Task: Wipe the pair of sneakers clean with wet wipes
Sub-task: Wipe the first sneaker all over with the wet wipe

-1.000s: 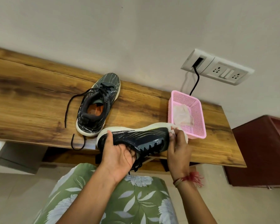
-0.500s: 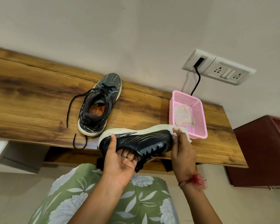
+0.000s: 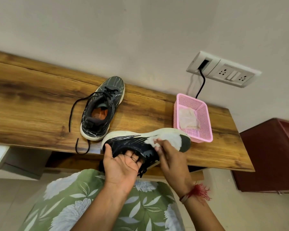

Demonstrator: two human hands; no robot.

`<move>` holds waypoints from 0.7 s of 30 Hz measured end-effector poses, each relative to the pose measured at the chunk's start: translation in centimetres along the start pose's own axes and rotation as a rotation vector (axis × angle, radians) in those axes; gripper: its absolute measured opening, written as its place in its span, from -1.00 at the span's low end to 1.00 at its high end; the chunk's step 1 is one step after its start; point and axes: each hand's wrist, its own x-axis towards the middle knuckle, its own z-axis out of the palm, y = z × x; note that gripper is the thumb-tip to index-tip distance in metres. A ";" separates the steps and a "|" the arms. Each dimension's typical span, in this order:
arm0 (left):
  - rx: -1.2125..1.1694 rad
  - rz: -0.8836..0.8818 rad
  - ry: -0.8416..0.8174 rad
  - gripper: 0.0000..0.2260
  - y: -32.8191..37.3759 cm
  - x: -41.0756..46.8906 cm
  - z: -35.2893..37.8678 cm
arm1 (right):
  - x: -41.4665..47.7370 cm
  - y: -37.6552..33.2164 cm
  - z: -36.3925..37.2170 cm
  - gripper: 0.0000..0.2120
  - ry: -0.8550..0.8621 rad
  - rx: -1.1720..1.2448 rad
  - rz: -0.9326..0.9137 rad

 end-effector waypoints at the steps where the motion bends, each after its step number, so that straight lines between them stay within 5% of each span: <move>1: 0.004 -0.002 -0.020 -0.47 0.0 -0.1 0.1 | -0.1 0.1 -0.2 -0.80 -0.034 -0.022 -0.029; 6: 0.069 -0.006 -0.146 -0.37 -0.6 -0.9 0.5 | -0.1 2.4 -0.7 -0.74 0.239 -0.079 0.225; 10: 0.026 -0.011 -0.167 -0.21 0.3 -0.5 0.3 | -0.8 0.6 0.7 -0.78 0.128 0.036 0.145; 13: 0.024 -0.030 -0.133 -0.26 0.8 -0.1 0.2 | -0.4 -0.3 -0.8 -0.82 0.088 0.434 0.219; 17: 0.005 -0.031 -0.085 -0.40 0.8 -0.3 0.4 | 0.8 1.6 -4.5 -0.51 0.470 1.221 0.507; 19: -0.019 -0.007 -0.068 -0.47 0.8 -0.2 0.4 | 1.1 2.3 -5.3 -0.40 0.590 1.309 0.555; 21: -0.032 0.004 -0.060 -0.50 0.9 -0.2 0.5 | 1.3 2.5 -4.7 -0.56 0.624 1.236 0.615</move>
